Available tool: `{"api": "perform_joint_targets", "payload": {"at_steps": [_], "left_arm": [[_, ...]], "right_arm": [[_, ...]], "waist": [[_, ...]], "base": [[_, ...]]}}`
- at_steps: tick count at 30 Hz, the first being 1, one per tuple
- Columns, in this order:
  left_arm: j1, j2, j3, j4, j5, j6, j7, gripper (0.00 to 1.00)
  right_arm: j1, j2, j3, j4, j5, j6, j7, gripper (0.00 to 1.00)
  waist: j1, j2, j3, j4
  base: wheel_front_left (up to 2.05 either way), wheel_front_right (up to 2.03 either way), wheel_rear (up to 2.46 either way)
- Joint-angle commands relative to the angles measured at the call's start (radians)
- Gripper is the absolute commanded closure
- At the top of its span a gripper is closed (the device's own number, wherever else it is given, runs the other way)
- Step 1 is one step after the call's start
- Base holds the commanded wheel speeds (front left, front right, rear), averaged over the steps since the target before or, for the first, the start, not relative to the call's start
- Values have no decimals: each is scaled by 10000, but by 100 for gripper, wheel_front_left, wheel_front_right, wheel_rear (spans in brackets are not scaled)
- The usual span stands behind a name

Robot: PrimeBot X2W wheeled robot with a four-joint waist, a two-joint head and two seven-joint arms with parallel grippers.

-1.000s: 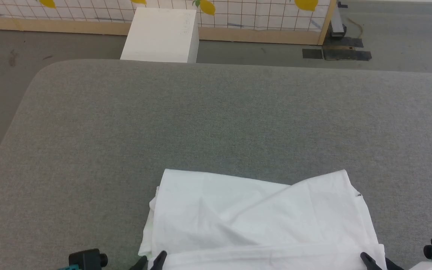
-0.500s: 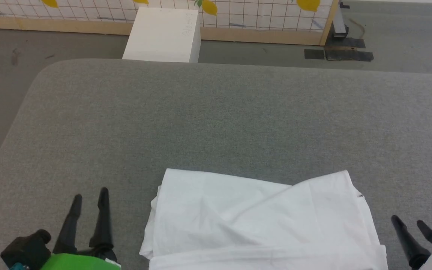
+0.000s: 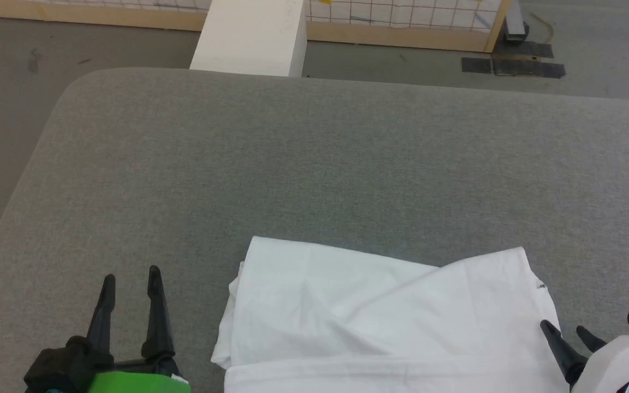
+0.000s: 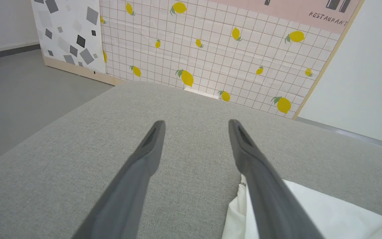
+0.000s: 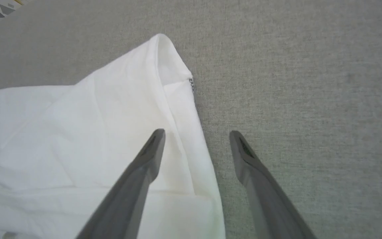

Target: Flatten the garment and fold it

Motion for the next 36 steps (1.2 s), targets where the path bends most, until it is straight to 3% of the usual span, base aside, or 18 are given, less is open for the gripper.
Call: {"api": "perform_joint_targets", "payload": {"at_steps": [1, 12, 13, 15, 16, 26, 36], "left_arm": [[47, -109, 62, 66, 176, -125, -47, 0], [7, -530, 419, 418, 209, -769, -48, 0], [-8, -544, 439, 448, 211, -816, -48, 0], [-35, -538, 448, 503, 229, -897, -48, 0], [-49, -534, 453, 523, 240, -921, -48, 0], [-36, -469, 523, 727, 505, -1007, -49, 0], [-40, -497, 450, 950, 715, -1113, -49, 0]], "right_arm": [[-183, -74, 56, 170, 34, -13, 6, 0], [-444, -167, 624, 1576, 387, -13, 396, 0], [-529, -139, 683, 1728, 413, -13, 421, 35], [-687, -114, 779, 1936, 406, -13, 408, 90], [-746, -115, 812, 2010, 401, -13, 394, 100], [-1265, -380, 22, 2174, 138, -13, -184, 100], [-1673, -1157, -2303, 2122, -723, -13, -196, 100]], "waist": [[0, -1, 68, 141], [0, -1, 246, 356], [0, -1, 254, 349], [0, -1, 271, 327], [0, -1, 278, 315], [0, -1, 134, 50], [0, -1, 1, -116]], "base": [[0, 0, 0], [0, 0, 0], [0, 0, 0], [0, 0, 0], [0, 0, 0], [0, 0, 0], [0, 0, 0]]}}
